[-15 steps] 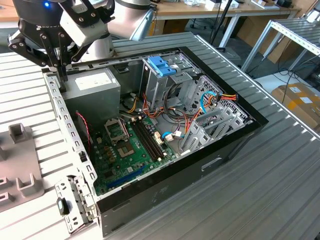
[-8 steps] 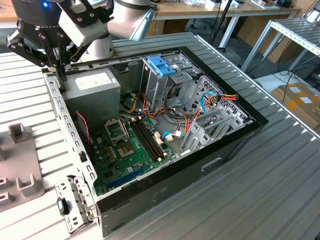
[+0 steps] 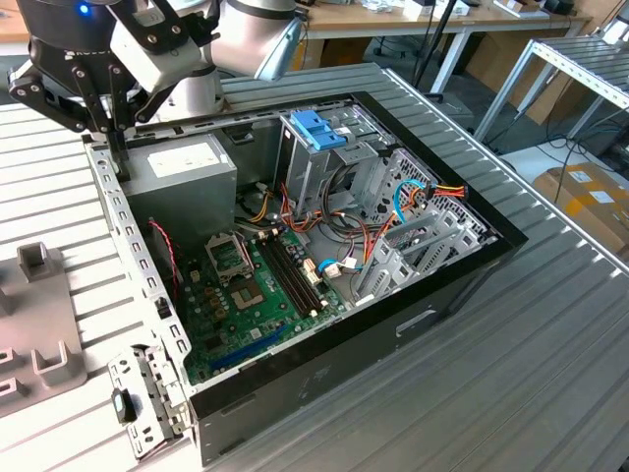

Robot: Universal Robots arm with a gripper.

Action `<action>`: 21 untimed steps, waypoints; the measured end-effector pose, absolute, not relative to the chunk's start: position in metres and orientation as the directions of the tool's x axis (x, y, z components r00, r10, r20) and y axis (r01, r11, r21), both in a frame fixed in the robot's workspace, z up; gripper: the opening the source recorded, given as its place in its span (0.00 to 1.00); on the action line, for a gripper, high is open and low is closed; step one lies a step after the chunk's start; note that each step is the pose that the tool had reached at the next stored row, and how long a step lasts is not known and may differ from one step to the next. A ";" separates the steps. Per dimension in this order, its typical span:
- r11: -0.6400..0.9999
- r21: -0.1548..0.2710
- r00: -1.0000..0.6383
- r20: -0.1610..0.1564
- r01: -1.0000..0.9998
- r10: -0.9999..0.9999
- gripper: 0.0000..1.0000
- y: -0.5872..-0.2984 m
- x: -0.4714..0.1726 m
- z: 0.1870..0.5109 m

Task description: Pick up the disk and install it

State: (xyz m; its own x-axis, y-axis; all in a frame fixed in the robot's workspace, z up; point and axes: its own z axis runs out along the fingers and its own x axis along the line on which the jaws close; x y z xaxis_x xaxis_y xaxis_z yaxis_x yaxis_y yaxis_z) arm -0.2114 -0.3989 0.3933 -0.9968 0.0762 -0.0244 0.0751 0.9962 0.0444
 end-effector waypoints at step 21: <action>0.996 0.044 -0.997 -0.024 0.075 0.076 0.11 -0.399 -0.218 0.393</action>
State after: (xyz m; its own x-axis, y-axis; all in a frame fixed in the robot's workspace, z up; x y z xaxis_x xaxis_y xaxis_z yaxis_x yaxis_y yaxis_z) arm -0.2176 -0.3989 0.3933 -0.9968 0.0763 -0.0245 0.0751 0.9962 0.0444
